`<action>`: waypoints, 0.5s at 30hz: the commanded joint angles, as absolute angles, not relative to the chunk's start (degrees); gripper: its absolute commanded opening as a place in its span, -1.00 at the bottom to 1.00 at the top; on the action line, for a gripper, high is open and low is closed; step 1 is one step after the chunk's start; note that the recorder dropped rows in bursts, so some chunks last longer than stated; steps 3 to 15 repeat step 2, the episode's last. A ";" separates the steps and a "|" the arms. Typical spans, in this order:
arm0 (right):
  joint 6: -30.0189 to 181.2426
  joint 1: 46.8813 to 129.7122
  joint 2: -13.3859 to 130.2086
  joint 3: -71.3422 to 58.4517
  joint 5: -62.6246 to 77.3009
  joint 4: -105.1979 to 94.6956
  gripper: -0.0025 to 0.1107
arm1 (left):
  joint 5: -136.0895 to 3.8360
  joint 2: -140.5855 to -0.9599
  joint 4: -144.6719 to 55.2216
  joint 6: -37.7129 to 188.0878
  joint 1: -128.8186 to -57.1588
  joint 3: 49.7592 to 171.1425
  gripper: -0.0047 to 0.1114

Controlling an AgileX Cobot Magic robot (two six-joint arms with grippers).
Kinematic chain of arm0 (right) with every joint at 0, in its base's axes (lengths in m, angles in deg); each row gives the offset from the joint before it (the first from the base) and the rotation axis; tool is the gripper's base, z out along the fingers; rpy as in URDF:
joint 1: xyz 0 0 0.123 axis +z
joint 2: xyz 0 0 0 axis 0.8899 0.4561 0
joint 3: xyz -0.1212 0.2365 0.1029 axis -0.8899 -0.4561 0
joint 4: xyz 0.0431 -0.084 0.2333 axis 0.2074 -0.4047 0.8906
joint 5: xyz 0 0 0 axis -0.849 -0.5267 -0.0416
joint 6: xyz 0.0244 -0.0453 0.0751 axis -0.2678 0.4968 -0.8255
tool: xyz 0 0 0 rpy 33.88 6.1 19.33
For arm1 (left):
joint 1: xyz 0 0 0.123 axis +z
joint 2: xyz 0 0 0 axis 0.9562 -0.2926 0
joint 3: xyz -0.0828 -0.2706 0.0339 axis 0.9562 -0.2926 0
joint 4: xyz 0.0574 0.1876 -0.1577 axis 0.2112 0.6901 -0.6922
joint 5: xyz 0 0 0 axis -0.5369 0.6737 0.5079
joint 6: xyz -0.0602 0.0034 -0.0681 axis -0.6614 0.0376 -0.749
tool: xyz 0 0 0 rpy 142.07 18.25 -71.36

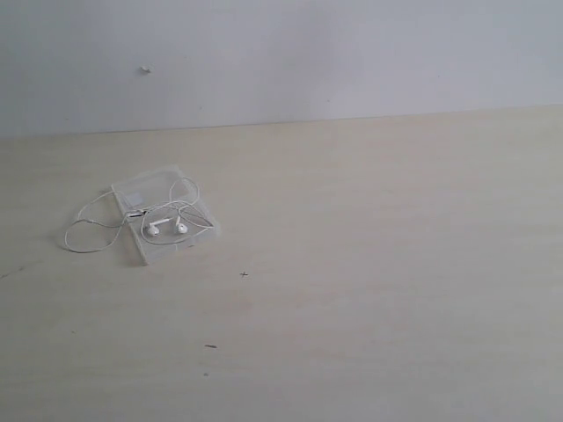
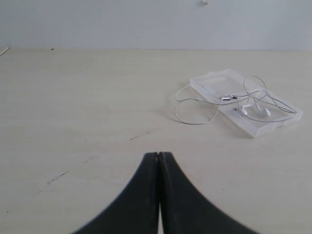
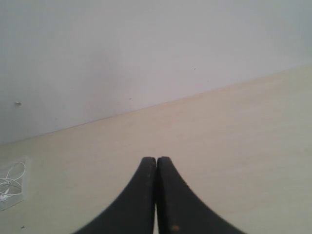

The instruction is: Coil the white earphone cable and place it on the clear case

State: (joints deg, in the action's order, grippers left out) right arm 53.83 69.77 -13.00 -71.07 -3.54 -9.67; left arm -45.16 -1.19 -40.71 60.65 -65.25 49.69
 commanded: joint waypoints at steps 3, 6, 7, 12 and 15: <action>53.93 69.43 -13.39 -71.34 -3.50 -9.86 -0.93 | -45.77 -0.96 -40.63 60.58 -65.06 49.76 -0.92; 53.93 69.43 -13.39 -71.34 -3.50 -9.86 -0.93 | -45.77 -0.96 -40.63 60.58 -65.06 49.76 -0.92; 53.93 69.43 -13.39 -71.34 -3.50 -9.86 -0.93 | -45.77 -0.96 -40.63 60.58 -65.06 49.76 -0.92; 53.93 69.43 -13.39 -71.34 -3.50 -9.86 -0.93 | -45.77 -0.96 -40.63 60.58 -65.06 49.76 -0.92; 53.93 69.43 -13.39 -71.34 -3.50 -9.86 -0.93 | -45.77 -0.96 -40.63 60.58 -65.06 49.76 -0.92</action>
